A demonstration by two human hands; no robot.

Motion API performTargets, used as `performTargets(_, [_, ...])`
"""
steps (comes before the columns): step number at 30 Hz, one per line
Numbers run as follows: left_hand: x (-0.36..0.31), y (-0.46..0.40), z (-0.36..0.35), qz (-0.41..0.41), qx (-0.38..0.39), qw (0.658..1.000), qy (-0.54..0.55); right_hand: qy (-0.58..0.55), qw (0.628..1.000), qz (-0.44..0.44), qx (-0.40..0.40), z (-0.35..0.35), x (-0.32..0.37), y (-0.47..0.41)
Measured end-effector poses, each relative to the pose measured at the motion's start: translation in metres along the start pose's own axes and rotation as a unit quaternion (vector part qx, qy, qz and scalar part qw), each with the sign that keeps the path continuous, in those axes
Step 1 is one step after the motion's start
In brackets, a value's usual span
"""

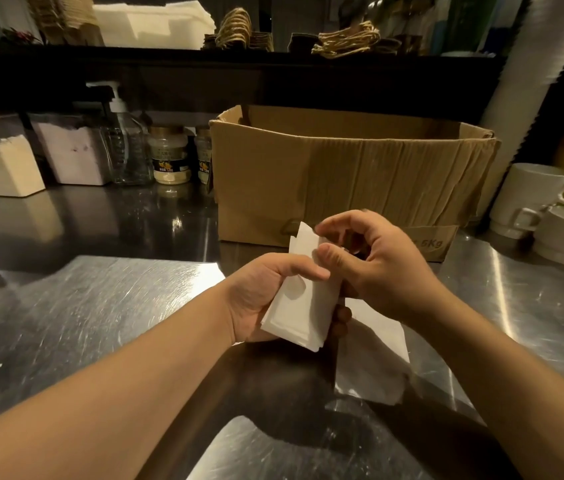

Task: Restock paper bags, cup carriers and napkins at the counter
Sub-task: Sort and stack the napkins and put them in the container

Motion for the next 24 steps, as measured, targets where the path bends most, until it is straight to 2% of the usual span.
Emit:
performTargets(3, [-0.001,0.0,0.0,-0.002,0.001,1.0,0.002,0.065,0.997,0.033,-0.009,-0.001,0.003,0.0])
performTargets(9, [-0.005,0.0,0.001,-0.016,-0.008,1.0,-0.021,0.081,0.993,0.086,-0.01,-0.001,0.006,0.003])
performTargets(15, [-0.002,0.0,0.007,-0.004,-0.043,0.999,-0.033,-0.019,0.999,0.003,0.036,-0.001,-0.005,-0.002])
performTargets(20, [0.001,0.002,0.002,0.024,-0.015,0.999,-0.024,-0.065,0.998,-0.007,0.002,0.005,-0.001,-0.001])
performTargets(24, [0.003,0.002,0.003,0.031,-0.008,0.999,-0.038,-0.059,0.997,-0.028,0.038,0.001,0.0,0.0])
Point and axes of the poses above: each hand's wrist, its own y-axis away from the middle knuckle, its own z-axis out of the back of the hand, x = y × z, the point moved 7 cm from there along -y, towards the middle knuckle, and after that the axes turned 11 degrees about -z, right-handed, at the moved point
